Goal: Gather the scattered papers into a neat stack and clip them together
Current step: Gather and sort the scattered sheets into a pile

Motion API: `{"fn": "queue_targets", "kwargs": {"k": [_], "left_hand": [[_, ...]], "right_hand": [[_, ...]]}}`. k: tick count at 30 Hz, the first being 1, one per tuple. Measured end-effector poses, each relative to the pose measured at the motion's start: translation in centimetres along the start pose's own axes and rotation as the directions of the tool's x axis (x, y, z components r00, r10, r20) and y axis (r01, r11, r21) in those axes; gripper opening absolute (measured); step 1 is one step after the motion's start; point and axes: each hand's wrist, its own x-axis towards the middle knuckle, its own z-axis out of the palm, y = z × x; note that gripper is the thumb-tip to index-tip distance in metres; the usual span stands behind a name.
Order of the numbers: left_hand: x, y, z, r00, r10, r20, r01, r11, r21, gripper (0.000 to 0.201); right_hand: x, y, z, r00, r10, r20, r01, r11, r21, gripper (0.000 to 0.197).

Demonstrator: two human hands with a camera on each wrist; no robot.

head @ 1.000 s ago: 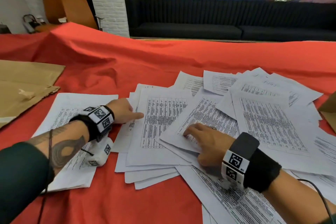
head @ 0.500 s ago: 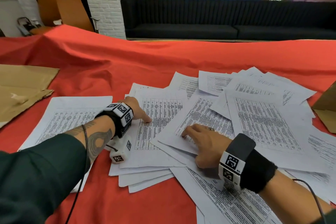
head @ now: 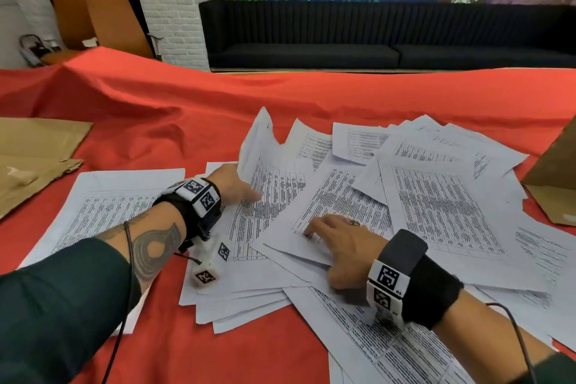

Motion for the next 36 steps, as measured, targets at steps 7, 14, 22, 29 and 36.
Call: {"fn": "queue_targets", "kwargs": {"k": [7,14,22,29,36], "left_hand": [[-1.1,1.4,-2.8,0.98,0.092,-0.176,-0.109,0.99,-0.089,0.024],[-2.3,3.8,-10.5,0.869,0.268,-0.416,-0.286,0.958,0.021,0.037],[-7.4,10.8,-12.4,0.78,0.605,-0.161,-0.572,0.793,0.209,0.036],[-7.8,13.7,-8.5,0.767,0.638,-0.063,-0.64,0.755,-0.14,0.032],[-4.5,7.7,0.0,0.951,0.187,0.247,-0.241,0.947,0.213,0.086]], "right_hand": [[-0.9,2.1,-1.0,0.996,-0.034,0.078,0.024,0.992,0.126,0.072],[-3.0,5.9,-3.1,0.998,0.036,0.057,-0.054,0.932,0.359,0.071],[-2.9,6.8,-6.7,0.944,0.182,-0.274,0.169,0.447,0.879,0.103],[-1.8,5.7,-9.7,0.713,0.508,-0.482,0.441,0.21,0.873,0.015],[-2.4,13.2,-5.3,0.595,0.708,-0.38,0.211,0.318,0.924,0.037]]}}
